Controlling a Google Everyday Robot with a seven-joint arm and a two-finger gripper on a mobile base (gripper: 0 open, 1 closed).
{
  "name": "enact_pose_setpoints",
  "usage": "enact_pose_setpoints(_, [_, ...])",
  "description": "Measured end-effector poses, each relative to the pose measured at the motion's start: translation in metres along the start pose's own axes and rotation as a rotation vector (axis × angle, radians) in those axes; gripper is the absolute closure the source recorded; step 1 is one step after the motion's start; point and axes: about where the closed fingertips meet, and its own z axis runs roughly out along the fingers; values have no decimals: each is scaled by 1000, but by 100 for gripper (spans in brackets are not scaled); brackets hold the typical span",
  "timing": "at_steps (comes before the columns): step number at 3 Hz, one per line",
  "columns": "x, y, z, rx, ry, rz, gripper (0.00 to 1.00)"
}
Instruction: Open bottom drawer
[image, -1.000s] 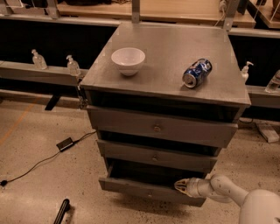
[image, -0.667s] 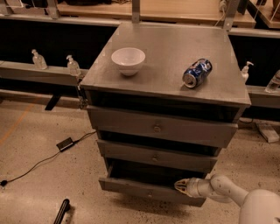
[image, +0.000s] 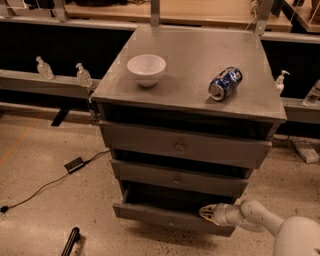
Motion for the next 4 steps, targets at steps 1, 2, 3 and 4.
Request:
enact_pose_setpoints(1, [0,0,0,0,0,0,34])
enact_pose_setpoints(2, [-2,2,3,-10,-12,2,0])
enact_pose_setpoints(3, [-3,2,2,-10,-12,2,0])
enact_pose_setpoints(4, [-3,2,2,-10,-12,2,16])
